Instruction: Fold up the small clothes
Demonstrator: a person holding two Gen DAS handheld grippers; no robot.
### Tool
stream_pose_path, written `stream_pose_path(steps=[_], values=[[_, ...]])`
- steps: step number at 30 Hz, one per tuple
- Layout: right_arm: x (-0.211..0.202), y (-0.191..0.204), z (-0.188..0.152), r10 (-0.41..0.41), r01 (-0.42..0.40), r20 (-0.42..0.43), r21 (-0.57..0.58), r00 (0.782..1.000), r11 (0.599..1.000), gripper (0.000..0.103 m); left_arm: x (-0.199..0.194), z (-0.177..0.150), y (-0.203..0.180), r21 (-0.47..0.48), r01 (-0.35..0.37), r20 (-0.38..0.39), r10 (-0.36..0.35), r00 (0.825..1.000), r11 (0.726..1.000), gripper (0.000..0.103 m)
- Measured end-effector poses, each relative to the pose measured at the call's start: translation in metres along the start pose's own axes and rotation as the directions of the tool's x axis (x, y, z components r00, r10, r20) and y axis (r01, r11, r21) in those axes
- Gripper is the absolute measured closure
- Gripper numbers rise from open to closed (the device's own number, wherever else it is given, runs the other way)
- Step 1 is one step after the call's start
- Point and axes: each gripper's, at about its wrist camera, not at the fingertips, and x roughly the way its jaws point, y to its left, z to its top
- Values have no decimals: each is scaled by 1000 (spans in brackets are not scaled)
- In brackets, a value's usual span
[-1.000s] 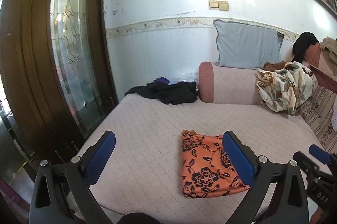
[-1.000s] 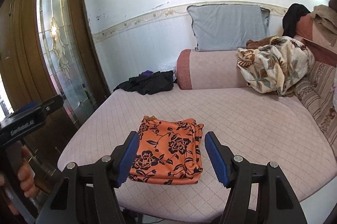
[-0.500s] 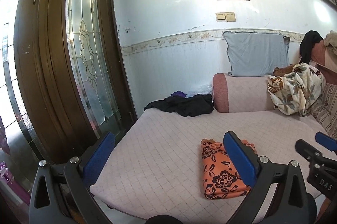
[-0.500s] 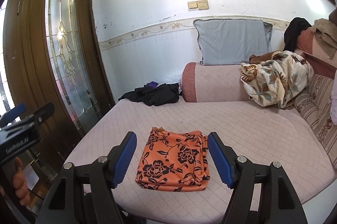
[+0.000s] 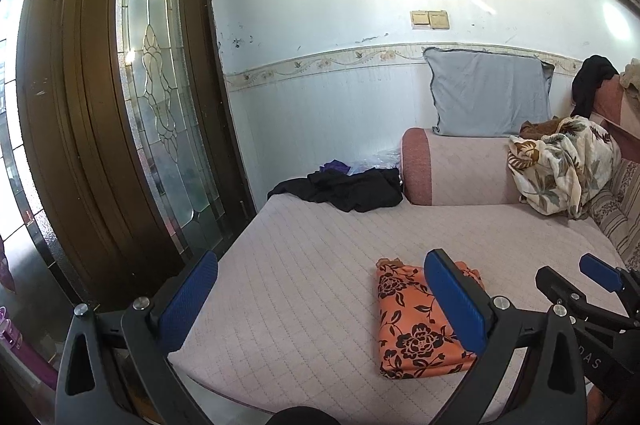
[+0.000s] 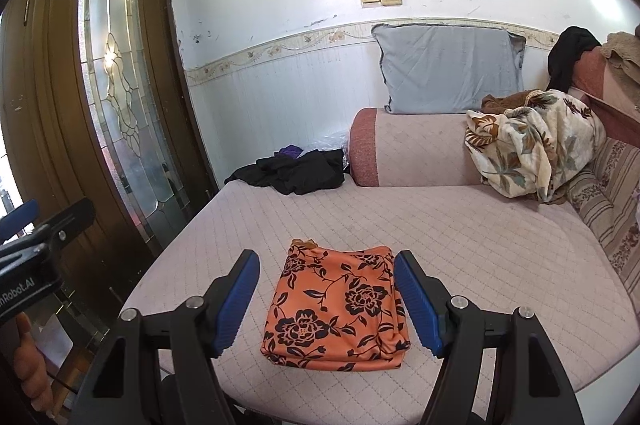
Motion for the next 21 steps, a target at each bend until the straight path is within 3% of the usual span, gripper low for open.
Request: stream_pose_path(steps=[21], values=[[24,-3,-3,-19,19,-48,11,999,1000,30,23,4,8,-6,35,-36,-35,999,999,0]])
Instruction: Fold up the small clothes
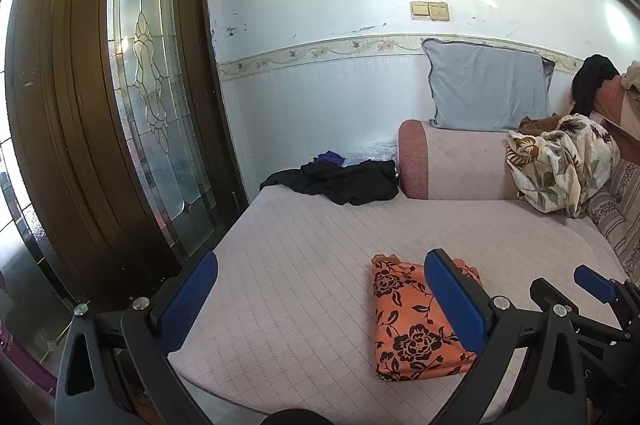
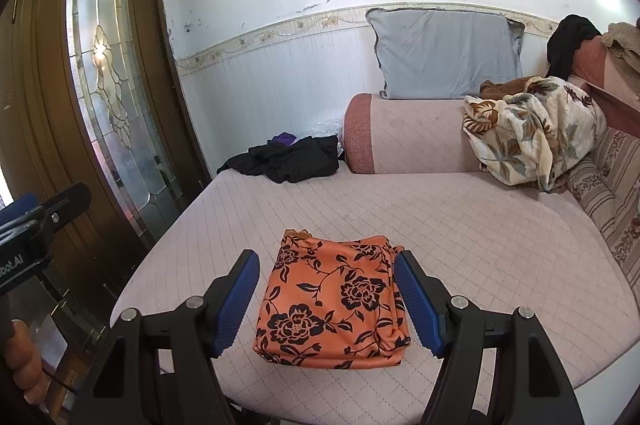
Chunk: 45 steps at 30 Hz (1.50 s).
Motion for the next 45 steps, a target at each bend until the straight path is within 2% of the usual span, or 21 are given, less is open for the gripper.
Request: stream_pose_path(steps=[10,35,45], values=[[1,12,0,-11,10,-9,-36,1000,999,30,3,-1,3,9,49,1,-49,999,999,0],[20,25,-1,-37,35,-34,-63,999,997,30,22,1,14,-3,92,-20,-92,996,996,0],[55,25,-2,-34,30,-60,-78,998,996,30,54,3,3,12,84,-55,-83,995,996,0]])
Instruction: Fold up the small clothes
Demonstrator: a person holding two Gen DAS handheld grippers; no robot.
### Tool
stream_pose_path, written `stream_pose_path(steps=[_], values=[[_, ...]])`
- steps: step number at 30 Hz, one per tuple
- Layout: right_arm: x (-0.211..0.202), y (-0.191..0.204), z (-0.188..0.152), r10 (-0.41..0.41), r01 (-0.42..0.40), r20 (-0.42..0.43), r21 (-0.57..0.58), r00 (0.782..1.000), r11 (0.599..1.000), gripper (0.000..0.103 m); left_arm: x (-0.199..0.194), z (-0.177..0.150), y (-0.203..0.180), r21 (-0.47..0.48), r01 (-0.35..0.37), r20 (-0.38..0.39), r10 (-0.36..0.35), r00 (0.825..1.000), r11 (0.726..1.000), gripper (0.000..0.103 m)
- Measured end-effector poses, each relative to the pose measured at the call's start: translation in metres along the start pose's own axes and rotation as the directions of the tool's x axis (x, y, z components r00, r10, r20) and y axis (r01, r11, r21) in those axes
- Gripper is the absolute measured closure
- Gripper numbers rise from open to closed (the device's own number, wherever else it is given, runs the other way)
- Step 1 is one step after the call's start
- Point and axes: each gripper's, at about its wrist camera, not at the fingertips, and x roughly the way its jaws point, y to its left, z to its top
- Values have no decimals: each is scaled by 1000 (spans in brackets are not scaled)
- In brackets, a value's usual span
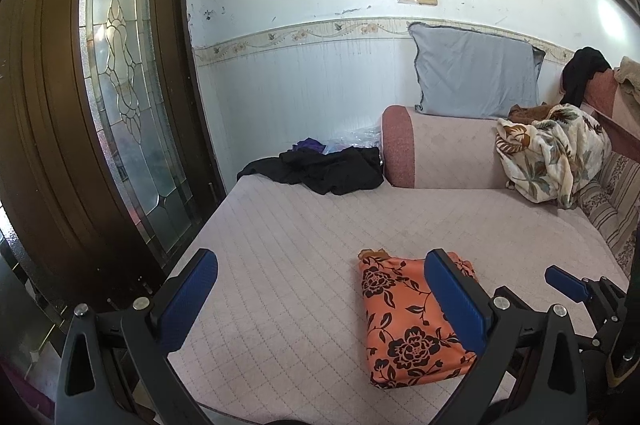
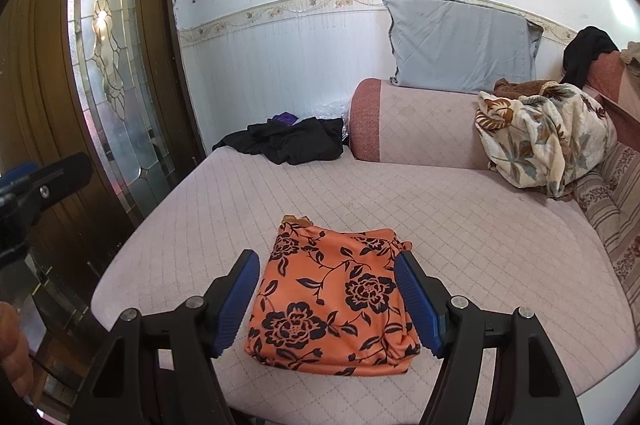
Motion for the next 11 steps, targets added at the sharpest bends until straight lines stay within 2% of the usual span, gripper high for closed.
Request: stream_pose_path(steps=[7,11], values=[[43,-17,5,24,-23,-26,46,999,999,30,37,4,-8,4,0,-31,1,1000,1000,0],[71,-34,1,32,-27,-68,77,997,997,30,69,4,-11,-39,64,-71,-66,995,997,0]])
